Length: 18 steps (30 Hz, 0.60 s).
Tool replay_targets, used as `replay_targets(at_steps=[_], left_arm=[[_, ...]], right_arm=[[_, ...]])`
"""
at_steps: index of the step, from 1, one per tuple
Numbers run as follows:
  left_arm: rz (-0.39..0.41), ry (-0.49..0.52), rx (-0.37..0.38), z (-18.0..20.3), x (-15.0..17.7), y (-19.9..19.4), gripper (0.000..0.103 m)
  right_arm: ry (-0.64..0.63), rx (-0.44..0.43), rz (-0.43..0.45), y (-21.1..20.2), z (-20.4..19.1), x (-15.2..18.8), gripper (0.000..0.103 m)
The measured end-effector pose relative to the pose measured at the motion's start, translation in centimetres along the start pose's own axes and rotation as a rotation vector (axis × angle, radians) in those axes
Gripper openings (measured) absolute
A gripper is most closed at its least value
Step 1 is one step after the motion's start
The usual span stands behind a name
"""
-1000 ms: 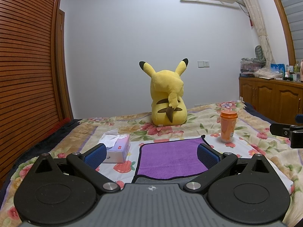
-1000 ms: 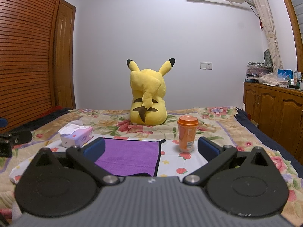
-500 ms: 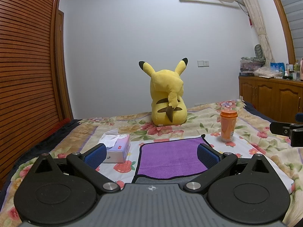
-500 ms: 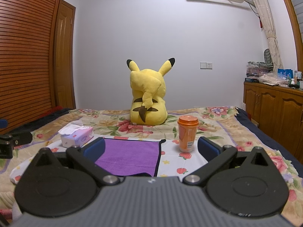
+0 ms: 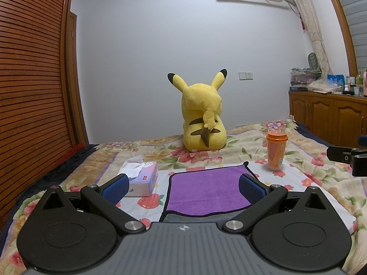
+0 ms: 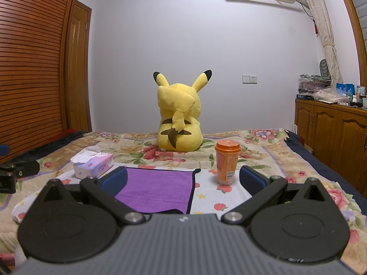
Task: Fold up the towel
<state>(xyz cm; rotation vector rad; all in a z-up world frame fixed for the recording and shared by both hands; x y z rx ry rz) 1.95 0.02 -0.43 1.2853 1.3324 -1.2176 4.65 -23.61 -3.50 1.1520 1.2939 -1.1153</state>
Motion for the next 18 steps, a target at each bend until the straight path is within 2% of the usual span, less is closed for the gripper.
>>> replay_targets(at_steps=[10,18], left_arm=[[-0.013,0.005,0.006,-0.3,1.1,0.6,0.103],[-0.065,0.019,0.014,0.4,2.3,1.1,0.103]], right_arm=[[-0.008,-0.010,-0.012,0.1,0.1,0.1,0.103],[-0.036,-0.035,-0.052,1.3,-0.7,0.5,0.103]])
Point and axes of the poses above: each gripper's, at about its wrist camera, not at the fingertips, and y roughly the way its jaws point, z to its right, x to its underside, the point moved 2 cm from there along y, roughly the way its jaws point, and after that the axes turned 10 degrees about z, right-handed, at the moved point
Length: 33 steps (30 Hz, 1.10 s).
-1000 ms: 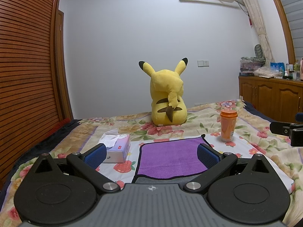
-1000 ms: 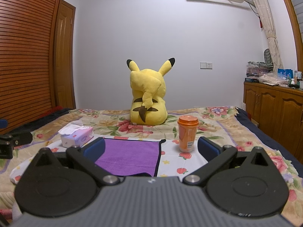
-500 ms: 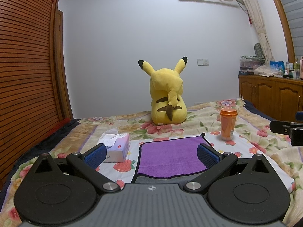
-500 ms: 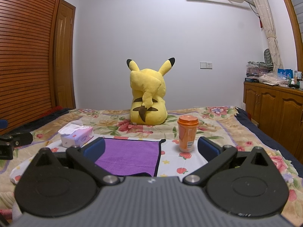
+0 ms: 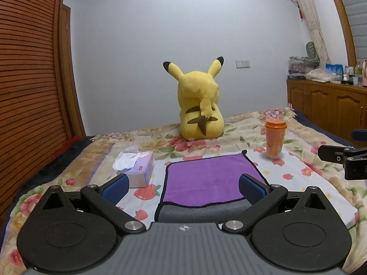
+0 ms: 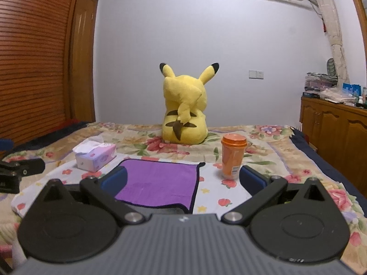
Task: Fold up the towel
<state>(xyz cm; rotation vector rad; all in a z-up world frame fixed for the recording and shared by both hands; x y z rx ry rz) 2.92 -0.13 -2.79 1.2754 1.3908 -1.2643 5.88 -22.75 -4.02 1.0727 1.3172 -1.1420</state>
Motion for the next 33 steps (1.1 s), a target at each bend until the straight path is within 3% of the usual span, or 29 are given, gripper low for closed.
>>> replay_targets(at_steps=[17,33], left_arm=[[-0.122,-0.005,0.017,-0.5,0.1,5.0,0.103],[-0.178,0.018,0.032,-1.0,0.8,8.9,0.103]], right_arm=[[-0.024,-0.058,-0.092,3.2,-0.8,1.4,0.103],[-0.016,-0.087,-0.162,6.7,-0.8,2.3,0.103]])
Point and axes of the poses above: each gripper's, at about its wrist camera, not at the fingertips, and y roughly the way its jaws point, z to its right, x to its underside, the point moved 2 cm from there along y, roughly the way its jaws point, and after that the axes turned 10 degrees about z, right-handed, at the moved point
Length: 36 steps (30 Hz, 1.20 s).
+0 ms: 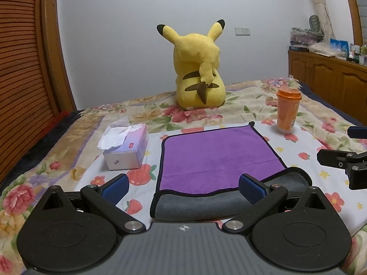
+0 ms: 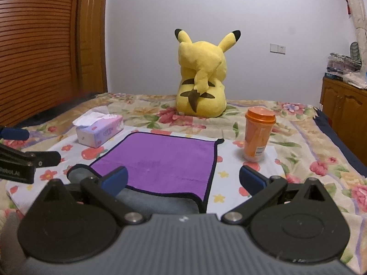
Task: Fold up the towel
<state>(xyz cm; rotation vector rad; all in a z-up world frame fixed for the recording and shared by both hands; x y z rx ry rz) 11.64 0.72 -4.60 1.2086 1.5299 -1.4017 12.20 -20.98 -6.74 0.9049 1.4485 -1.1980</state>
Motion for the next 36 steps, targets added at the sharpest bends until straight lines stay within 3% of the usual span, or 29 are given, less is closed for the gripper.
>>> replay_targets(at_steps=[15,36], left_arm=[[-0.072,0.023,0.006,-2.2,0.8,5.0,0.103],[-0.210,-0.033,0.031,-5.7,2.9,11.2,0.103]], right_arm=[[0.001,-0.042,-0.106,4.1,0.4,1.3,0.103],[0.021,-0.060,-0.243,8.9,1.6,3.4,0.102]])
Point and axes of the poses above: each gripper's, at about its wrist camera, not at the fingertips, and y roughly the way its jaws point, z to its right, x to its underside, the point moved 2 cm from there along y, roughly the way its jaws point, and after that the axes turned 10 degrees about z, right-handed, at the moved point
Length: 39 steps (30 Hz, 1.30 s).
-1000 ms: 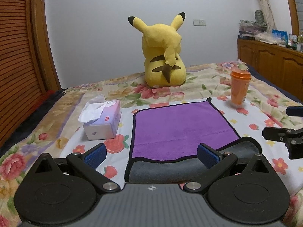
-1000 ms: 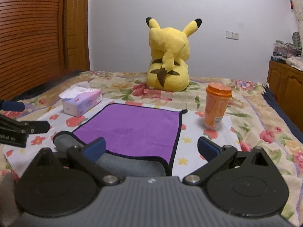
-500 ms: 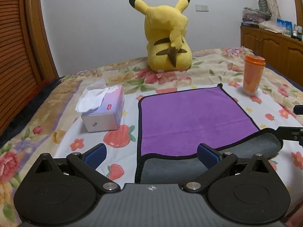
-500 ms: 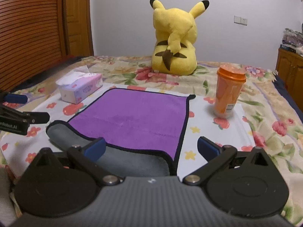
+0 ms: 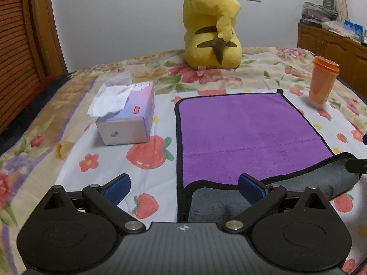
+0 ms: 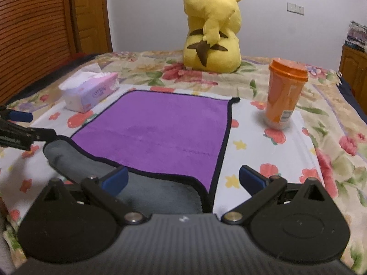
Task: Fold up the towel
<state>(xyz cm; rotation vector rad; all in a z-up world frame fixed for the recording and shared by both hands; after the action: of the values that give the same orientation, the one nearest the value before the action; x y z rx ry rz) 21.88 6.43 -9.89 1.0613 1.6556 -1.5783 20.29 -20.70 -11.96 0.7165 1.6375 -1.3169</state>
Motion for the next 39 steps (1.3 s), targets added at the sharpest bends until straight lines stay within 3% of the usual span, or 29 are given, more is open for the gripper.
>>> replay_targets(at_steps=[4,6,12,16,24,31,35,39], left_arm=[[-0.001,0.004,-0.002,-0.3,-0.3,0.4,0.101],[-0.010,-0.012,0.005,-0.7,-0.2,0.8,0.099],[-0.056,-0.031,0.021,-1.1,0.3,1.9,0.090],[-0.117,-0.066,0.054,-1.0,1.0,2.6,0.080],[-0.172,-0.067,0.071,-0.3,1.8,3.1,0.062],[-0.174,-0.068,0.089,-0.1,1.8,3.0,0.042],[-0.171,-0.040,0.083,0.2,1.7,2.9,0.027],[-0.169,-0.045,0.086,0.1,1.7,2.8,0.018]], right_arm=[[-0.001,0.006,-0.033,0.9,0.3,0.3,0.099],[0.012,-0.004,-0.056,1.4,0.5,0.5,0.087],[0.044,-0.027,-0.109,2.4,1.0,0.9,0.087],[0.070,-0.052,-0.157,2.8,1.2,1.3,0.085],[0.075,-0.096,-0.200,2.9,0.8,1.6,0.062],[0.060,-0.095,-0.207,3.0,1.1,1.4,0.047],[0.052,-0.098,-0.211,3.0,1.3,1.3,0.036],[0.044,-0.111,-0.223,3.1,1.2,1.5,0.022]])
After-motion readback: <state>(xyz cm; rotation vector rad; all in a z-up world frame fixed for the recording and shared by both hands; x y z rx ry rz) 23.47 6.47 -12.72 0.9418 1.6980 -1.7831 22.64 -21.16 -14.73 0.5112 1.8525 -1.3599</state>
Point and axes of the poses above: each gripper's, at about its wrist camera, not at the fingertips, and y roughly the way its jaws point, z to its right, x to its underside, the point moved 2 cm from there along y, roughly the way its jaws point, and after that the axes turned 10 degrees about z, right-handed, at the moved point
